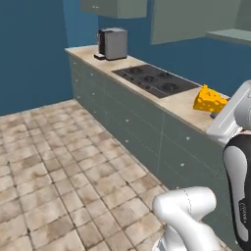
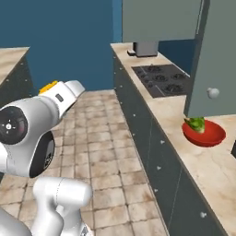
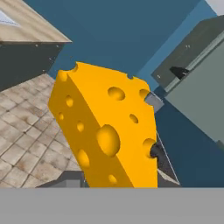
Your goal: Pick the cheese from the fridge and the cheese grater from the cabinet and place them next to the salad bowl.
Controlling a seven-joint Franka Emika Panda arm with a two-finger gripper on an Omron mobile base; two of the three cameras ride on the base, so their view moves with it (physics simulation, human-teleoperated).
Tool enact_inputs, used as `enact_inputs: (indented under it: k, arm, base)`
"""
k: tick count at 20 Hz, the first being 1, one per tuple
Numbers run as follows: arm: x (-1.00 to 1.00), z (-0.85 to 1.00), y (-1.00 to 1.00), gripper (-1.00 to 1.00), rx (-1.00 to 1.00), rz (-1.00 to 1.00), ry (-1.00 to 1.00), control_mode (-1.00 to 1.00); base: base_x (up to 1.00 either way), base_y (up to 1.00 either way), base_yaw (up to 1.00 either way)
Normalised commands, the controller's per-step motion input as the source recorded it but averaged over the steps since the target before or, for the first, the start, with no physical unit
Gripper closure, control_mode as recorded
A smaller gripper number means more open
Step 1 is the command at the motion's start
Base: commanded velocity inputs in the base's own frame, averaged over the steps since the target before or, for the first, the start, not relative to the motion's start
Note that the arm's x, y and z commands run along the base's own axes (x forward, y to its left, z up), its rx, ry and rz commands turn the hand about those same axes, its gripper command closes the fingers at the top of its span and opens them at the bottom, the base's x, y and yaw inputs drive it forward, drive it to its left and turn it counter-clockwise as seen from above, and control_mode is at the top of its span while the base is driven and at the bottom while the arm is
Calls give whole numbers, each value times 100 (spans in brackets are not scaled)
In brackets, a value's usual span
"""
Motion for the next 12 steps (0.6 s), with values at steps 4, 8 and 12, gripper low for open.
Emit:
enact_inputs:
  k: [4, 8, 12]
  arm:
    - [0, 0, 0, 100, 0, 0, 0, 100]
    - [0, 0, 0, 100, 0, 0, 0, 100]
    - [0, 0, 0, 100, 0, 0, 0, 100]
  base:
    - [26, -5, -41]
    - [48, -1, -46]
    - [71, 0, -42]
